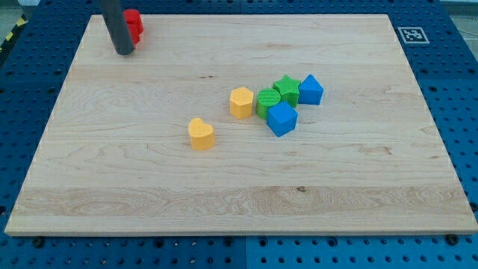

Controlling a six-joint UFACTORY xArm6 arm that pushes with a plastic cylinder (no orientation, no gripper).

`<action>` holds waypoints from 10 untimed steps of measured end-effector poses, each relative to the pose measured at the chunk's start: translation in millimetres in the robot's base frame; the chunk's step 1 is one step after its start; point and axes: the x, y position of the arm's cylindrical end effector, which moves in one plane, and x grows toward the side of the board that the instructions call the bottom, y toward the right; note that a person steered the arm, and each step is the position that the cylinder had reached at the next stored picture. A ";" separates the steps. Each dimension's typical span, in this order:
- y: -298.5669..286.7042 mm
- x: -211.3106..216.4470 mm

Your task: Move the green circle left to the green star

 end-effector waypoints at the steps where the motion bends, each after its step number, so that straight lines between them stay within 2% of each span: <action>1: 12.5 32.2; 2: 42.2 71.1; 4: 45.5 87.0; 5: 74.8 93.1; 7: 132.8 135.8; 9: 240.4 166.1; 10: 240.4 207.3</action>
